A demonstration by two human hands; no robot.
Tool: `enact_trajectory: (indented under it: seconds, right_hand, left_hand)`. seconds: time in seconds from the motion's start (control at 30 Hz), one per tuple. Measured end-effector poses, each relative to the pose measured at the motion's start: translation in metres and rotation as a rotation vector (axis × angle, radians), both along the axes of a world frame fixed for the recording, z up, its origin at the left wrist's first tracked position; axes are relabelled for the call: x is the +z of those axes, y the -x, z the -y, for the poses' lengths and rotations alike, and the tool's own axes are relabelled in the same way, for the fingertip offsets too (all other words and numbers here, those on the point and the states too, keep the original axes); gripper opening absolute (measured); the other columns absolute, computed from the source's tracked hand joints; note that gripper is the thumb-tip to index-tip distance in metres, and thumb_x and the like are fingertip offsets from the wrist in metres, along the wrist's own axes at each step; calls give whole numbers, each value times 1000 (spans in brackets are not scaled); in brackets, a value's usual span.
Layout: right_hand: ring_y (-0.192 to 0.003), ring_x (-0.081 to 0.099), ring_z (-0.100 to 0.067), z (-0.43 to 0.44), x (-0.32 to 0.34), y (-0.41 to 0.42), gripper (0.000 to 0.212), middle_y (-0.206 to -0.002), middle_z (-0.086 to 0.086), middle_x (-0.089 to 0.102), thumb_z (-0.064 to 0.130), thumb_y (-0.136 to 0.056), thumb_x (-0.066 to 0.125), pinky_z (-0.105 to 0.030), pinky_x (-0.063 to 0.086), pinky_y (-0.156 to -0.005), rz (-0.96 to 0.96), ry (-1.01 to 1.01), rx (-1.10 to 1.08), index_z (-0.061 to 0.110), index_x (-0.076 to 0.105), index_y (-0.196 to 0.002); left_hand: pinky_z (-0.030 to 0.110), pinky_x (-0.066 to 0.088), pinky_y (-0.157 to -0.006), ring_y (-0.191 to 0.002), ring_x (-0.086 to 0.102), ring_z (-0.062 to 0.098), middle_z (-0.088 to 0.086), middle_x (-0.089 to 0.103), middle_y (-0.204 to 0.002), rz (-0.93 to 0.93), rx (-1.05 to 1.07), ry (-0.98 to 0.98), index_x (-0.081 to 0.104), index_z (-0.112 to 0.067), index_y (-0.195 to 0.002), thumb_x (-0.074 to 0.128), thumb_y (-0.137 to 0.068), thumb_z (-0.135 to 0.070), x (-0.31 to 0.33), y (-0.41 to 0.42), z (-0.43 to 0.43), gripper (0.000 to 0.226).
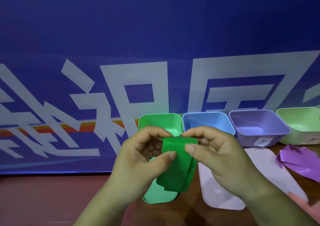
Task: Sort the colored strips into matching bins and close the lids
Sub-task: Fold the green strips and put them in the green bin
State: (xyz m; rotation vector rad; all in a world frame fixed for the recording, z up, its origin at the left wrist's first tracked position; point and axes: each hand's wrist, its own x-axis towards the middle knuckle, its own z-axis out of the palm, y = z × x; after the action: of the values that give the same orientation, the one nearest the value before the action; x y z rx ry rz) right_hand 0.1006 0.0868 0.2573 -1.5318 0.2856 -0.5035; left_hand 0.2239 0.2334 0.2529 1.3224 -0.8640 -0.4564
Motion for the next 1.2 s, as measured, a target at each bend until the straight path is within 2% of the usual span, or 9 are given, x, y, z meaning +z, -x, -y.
enact_trajectory:
  seconds: [0.1, 0.17, 0.37, 0.47, 0.63, 0.9, 1.03, 1.13, 1.2]
  right_hand:
    - [-89, 63, -43, -1, -1, 2, 30, -99, -15, 70, 24, -71, 79, -49, 56, -77, 24, 28, 11, 27, 71, -100]
    - [-84, 69, -28, -2, 0, 3, 33, -97, -7, 73, 13, -72, 77, -33, 58, -74, 40, 69, 12, 28, 70, -100]
    - [-78, 71, -16, -4, -3, 2, 33, -90, 2, 74, 12, -72, 76, -23, 55, -71, 43, 158, -46, 31, 72, -98]
    - [-80, 71, -25, -4, -5, 1, 31, -90, -5, 75, 15, -73, 75, -34, 59, -73, 53, 116, -46, 32, 72, -98]
    - [-86, 62, -47, -2, -4, 0, 26, -94, -11, 73, 22, -75, 76, -56, 54, -78, 80, 72, -54, 26, 72, -100]
    - [-91, 70, -33, 1, -5, -1, 24, -95, -10, 75, 20, -74, 74, -43, 57, -84, 43, 24, -50, 21, 74, -98]
    - [-91, 70, -33, 1, -3, 0, 31, -95, -12, 74, 35, -71, 77, -43, 58, -83, 15, 36, -40, 25, 74, -100]
    - [-88, 70, -28, 1, -2, 0, 24, -94, -9, 74, 24, -75, 74, -33, 58, -79, 19, 42, -33, 20, 74, -99]
    - [-89, 68, -33, 1, -2, 2, 26, -95, -10, 73, 27, -75, 75, -39, 57, -79, 29, 56, -25, 21, 73, -100]
  left_hand:
    - [39, 56, -70, -77, 65, 28, 14, 70, -85, -58, -29, 9, 70, -18, -96, 78, -69, -19, 1, 0, 0, 28]
    - [32, 58, -69, -78, 67, 22, 14, 71, -85, -81, -34, -1, 70, -16, -95, 79, -71, -11, 1, -1, 1, 26]
    - [51, 55, -73, -84, 62, 40, 25, 64, -92, -43, 11, -40, 70, -23, -99, 76, -69, -27, 3, 0, 1, 30]
    - [60, 52, -75, -92, 57, 50, 24, 63, -94, -5, 31, -53, 70, -27, -102, 75, -71, -31, 3, 0, 0, 32]
    - [64, 52, -81, -94, 63, 42, 11, 69, -100, 36, 14, -53, 68, -28, -109, 78, -71, -27, 1, 0, -2, 39]
    - [64, 51, -83, -95, 63, 44, 15, 70, -100, 60, -3, -37, 68, -26, -108, 79, -72, -21, 1, 2, -1, 38]
    - [63, 52, -80, -92, 63, 45, 18, 69, -97, 49, 4, -31, 69, -26, -106, 80, -71, -22, 0, 3, -1, 37]
    - [65, 52, -79, -91, 61, 48, 20, 69, -96, 26, 3, -23, 69, -25, -105, 80, -70, -21, 1, 4, -1, 37]
    - [65, 53, -78, -90, 62, 49, 20, 69, -95, 3, -2, -24, 69, -25, -105, 81, -70, -22, 1, 4, -1, 37]
